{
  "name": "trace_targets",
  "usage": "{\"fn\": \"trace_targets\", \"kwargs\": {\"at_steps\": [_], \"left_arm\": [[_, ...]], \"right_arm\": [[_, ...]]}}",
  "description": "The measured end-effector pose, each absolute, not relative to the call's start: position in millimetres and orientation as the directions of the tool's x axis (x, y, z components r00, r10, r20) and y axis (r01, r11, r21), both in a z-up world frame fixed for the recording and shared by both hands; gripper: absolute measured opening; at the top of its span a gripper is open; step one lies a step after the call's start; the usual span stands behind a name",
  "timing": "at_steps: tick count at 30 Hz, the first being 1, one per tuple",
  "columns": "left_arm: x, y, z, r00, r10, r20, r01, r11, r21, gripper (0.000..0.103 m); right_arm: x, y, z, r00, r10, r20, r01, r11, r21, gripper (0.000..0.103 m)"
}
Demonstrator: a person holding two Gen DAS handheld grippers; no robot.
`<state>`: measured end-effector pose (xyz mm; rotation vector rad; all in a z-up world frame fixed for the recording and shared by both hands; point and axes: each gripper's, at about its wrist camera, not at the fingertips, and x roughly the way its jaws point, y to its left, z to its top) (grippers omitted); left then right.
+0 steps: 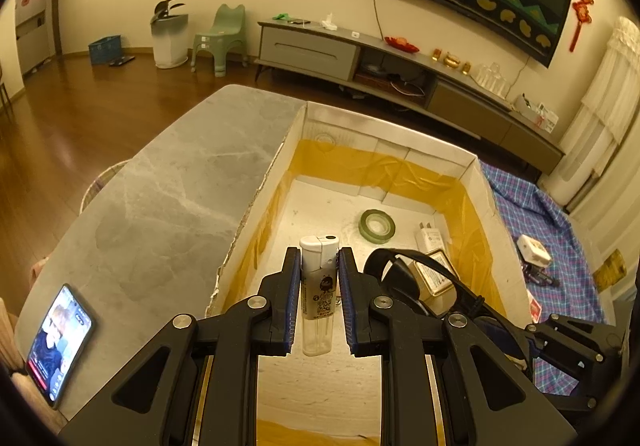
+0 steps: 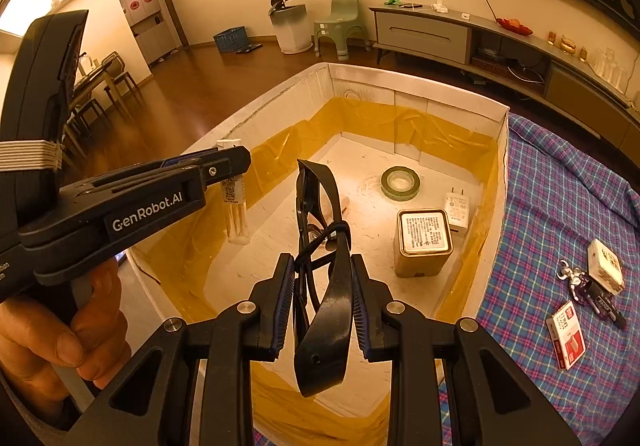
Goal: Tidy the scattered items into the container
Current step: 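Carry the clear bottle and black glasses with both tools over the white box, then open both tools to drop the bottle and glasses into the box, then move both open tools back over the items on the cloth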
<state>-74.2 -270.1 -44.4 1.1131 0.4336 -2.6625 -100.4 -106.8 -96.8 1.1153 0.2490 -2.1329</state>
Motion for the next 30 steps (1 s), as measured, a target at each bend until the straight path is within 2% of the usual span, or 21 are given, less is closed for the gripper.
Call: {"fn": "trace_targets", "kwargs": {"at_steps": [15, 16, 17, 18, 19, 30], "left_arm": [[-82.5, -269.4, -53.9, -0.657, -0.106, -0.746, 0.328, -0.931, -0.157, 0.021], [-83.4, -270.9, -55.7, -0.649, -0.108, -0.753, 0.338, -0.928, -0.159, 0.030], [-84.0, -272.5, -57.3, -0.645, -0.104, -0.757, 0.344, -0.924, -0.166, 0.034], [-84.3, -274.5, -58.6, -0.642, -0.098, -0.761, 0.348, -0.921, -0.175, 0.037], [-84.4, -275.9, -59.0, -0.641, -0.093, -0.762, 0.350, -0.919, -0.181, 0.037], [-77.5, -283.6, -49.3, -0.671, -0.073, -0.738, 0.358, -0.903, -0.237, 0.037]], "right_arm": [[-102.8, -106.8, -97.9, -0.367, -0.489, -0.791, 0.671, -0.728, 0.139, 0.030], [-103.3, -106.6, -98.2, -0.365, -0.490, -0.792, 0.670, -0.729, 0.142, 0.033], [-103.6, -105.9, -98.0, -0.367, -0.489, -0.791, 0.667, -0.731, 0.143, 0.039], [-103.6, -104.7, -96.8, -0.372, -0.490, -0.788, 0.664, -0.734, 0.142, 0.050], [-103.5, -103.4, -95.6, -0.376, -0.493, -0.785, 0.663, -0.735, 0.144, 0.053], [-101.1, -87.0, -94.2, -0.351, -0.537, -0.767, 0.655, -0.726, 0.208, 0.053]]}}
